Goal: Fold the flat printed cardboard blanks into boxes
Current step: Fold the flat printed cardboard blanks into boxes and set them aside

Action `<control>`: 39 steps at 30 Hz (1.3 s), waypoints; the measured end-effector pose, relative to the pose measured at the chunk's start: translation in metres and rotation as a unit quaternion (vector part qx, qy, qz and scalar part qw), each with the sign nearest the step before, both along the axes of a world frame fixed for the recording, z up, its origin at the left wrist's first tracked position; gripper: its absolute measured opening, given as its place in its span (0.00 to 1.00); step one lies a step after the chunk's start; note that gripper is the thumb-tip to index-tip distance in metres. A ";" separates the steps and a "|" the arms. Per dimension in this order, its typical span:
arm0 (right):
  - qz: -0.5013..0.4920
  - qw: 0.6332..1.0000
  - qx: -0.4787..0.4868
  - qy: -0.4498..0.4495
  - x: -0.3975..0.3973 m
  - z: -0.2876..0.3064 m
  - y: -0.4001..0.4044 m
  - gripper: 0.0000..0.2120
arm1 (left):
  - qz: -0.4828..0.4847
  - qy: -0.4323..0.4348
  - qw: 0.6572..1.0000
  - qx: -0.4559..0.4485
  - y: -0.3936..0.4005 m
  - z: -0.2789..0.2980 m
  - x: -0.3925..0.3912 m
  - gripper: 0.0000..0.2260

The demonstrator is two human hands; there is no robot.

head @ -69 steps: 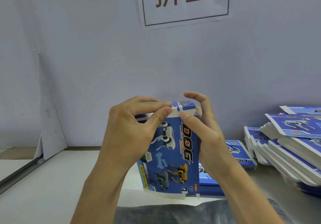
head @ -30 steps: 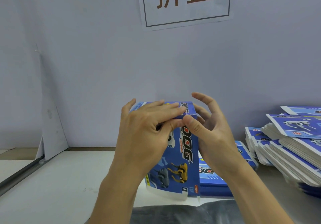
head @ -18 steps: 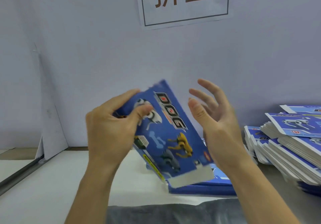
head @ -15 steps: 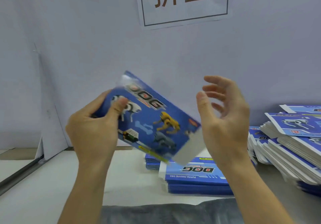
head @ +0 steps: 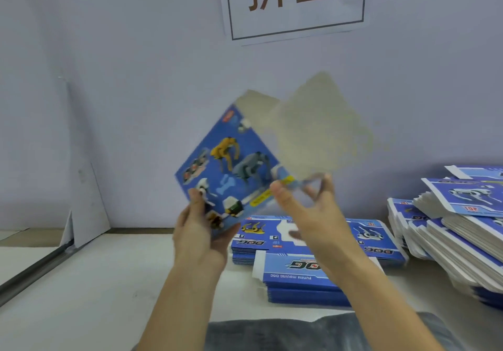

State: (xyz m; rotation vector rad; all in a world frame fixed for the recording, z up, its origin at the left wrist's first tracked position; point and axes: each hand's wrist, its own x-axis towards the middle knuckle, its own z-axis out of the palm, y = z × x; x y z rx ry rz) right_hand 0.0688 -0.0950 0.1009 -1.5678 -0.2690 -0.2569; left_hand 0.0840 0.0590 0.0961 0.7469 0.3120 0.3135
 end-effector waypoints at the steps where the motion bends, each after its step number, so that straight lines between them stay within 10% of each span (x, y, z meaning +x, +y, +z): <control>1: -0.007 0.997 0.068 -0.044 0.003 0.000 -0.002 0.35 | -0.045 -0.003 0.999 0.008 -0.009 -0.001 0.000 0.21; 5: -0.072 0.966 0.212 -0.127 0.014 0.003 -0.022 0.31 | -0.135 0.051 0.973 0.182 -0.024 -0.009 -0.002 0.17; 9: -0.054 0.981 0.135 -0.128 0.016 0.003 -0.045 0.36 | 0.004 0.009 0.915 0.402 -0.015 -0.007 0.001 0.20; 16: 0.181 0.980 0.046 -0.067 0.016 -0.008 -0.042 0.26 | -0.101 -0.265 0.900 0.332 0.015 0.011 -0.014 0.26; 27: 0.068 0.977 0.084 -0.184 0.015 -0.024 -0.001 0.22 | -0.040 -0.210 0.880 0.424 -0.012 0.012 -0.014 0.08; 33: 0.062 0.987 0.097 -0.114 0.012 -0.023 -0.001 0.20 | 0.002 -0.143 0.888 0.438 -0.016 0.012 -0.019 0.29; 39: -0.023 0.996 0.084 -0.018 0.025 -0.023 -0.007 0.06 | -0.115 -0.100 0.895 0.419 -0.003 0.010 -0.013 0.09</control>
